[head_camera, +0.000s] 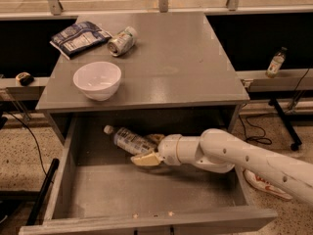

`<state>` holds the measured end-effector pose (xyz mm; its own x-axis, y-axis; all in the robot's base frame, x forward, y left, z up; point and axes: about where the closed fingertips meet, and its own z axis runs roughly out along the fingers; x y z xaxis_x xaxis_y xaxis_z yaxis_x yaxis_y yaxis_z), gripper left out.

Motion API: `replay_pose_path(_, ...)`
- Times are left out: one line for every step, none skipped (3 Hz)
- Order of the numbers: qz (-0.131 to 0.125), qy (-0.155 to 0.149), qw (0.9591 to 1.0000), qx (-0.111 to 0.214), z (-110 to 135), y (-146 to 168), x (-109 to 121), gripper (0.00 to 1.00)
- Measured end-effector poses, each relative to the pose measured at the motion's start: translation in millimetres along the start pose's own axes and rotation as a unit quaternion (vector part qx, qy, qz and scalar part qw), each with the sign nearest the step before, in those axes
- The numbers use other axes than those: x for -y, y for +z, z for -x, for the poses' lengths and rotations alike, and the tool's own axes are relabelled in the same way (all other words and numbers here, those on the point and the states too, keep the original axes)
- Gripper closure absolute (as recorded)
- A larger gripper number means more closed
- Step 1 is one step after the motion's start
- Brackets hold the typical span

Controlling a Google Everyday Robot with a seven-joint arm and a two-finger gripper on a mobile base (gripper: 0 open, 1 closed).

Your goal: Pick blue plastic bottle from top drawer and place on counter

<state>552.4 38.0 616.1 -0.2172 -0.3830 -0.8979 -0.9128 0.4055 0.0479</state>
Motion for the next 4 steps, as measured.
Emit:
replay_pose_path(0.026, -0.004, 0.9937, 0.109, 21.2, -21.3, 6.2, 0.88)
replay_pose_path(0.053, -0.048, 0.9793, 0.189, 36.5, -61.6, -11.9, 1.00)
replay_pose_path(0.035, -0.102, 0.9745, 0.197, 49.7, -111.9, -36.5, 1.00)
replay_pose_path(0.016, -0.135, 0.9795, 0.149, 60.5, -131.1, -60.4, 1.00)
